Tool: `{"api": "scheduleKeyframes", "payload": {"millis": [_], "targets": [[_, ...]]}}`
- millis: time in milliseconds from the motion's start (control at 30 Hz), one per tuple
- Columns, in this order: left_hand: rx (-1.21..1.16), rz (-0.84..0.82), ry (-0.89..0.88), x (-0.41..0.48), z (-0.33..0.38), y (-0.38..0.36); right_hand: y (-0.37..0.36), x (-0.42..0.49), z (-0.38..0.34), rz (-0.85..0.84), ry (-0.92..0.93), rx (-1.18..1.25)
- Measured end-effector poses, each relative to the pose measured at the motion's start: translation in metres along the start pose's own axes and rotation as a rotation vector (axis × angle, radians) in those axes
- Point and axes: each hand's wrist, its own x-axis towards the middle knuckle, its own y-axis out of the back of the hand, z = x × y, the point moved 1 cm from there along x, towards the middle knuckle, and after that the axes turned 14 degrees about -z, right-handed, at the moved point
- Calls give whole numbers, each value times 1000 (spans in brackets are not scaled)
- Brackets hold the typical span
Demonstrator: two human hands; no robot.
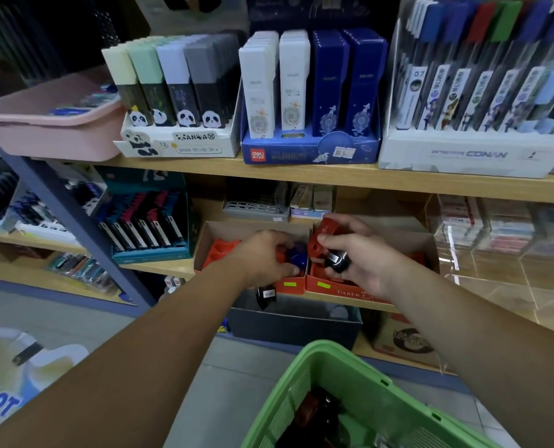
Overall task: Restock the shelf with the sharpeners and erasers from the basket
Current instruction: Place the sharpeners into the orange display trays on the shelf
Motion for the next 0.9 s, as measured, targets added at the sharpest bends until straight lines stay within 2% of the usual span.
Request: {"api": "scheduleKeyframes", "payload": {"millis": [133,233,333,500,600,700,900], "targets": [[132,13,45,8,11,1,2,1,-4,125,36,-211],[285,34,79,15,18,0,10,1,-7,281,133,-358],[273,39,87,17,19,2,20,5,-3,385,192,-442],[139,129,35,18,9,18,26,12,5,362,215,-453],[138,147,-8,16,5,16,26,17,6,352,209,-457],[127,203,-36,15,0,15,26,21,8,362,191,-614],[101,178,-83,16,2,16,27,21,3,386,180,-923]]}}
